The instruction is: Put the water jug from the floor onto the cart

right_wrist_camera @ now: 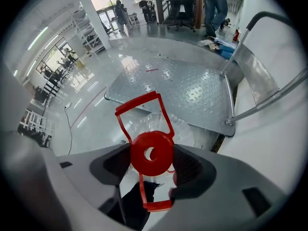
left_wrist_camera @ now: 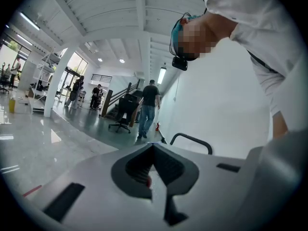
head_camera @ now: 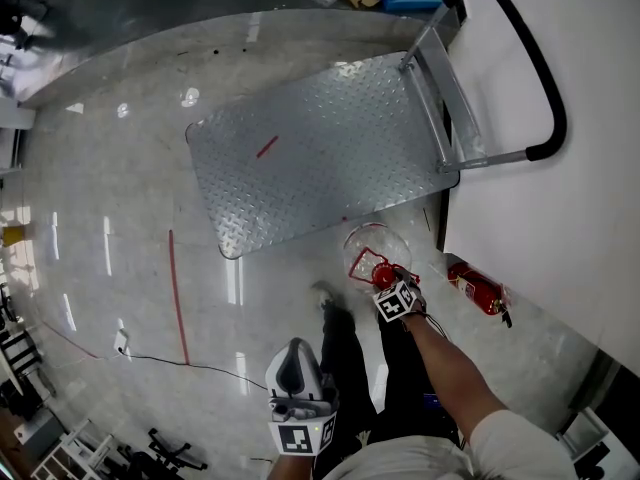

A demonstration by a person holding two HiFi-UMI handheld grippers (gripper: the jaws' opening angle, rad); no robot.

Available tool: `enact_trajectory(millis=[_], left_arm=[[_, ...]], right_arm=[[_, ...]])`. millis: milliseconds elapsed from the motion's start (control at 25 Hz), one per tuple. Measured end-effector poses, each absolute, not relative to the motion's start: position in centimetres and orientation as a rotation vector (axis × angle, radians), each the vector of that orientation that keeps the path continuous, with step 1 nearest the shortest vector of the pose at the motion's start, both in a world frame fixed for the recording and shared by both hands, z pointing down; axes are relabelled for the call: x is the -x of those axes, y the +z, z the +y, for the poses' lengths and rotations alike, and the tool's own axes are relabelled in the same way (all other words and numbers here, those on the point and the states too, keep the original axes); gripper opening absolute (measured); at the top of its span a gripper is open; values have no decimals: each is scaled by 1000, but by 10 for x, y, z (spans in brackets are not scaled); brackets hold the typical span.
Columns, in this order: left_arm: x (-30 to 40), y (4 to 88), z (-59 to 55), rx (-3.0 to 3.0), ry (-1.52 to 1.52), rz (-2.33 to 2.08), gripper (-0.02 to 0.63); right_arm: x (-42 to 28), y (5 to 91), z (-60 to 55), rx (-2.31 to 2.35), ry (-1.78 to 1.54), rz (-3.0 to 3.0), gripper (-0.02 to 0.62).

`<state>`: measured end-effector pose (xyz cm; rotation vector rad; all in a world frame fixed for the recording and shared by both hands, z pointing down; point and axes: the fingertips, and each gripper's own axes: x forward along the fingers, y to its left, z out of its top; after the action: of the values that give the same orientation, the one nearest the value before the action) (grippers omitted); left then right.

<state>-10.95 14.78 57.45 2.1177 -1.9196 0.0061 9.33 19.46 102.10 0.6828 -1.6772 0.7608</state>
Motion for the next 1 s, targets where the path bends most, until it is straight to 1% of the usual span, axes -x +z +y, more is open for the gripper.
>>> enact_trajectory(millis=[200, 360, 760, 1000], left_arm=[[111, 567, 149, -2127, -20, -1923, 3], [120, 553, 155, -2144, -45, -1924, 5], [146, 481, 160, -2322, -156, -1833, 3], [139, 447, 143, -2357, -246, -1836, 3]], right_arm=[[-101, 1015, 202, -649, 728, -1650, 272], [-98, 987, 208, -636, 708, -1643, 272], [-91, 840, 169, -687, 783, -1644, 272], [-82, 771, 112, -704, 711, -1721, 270]])
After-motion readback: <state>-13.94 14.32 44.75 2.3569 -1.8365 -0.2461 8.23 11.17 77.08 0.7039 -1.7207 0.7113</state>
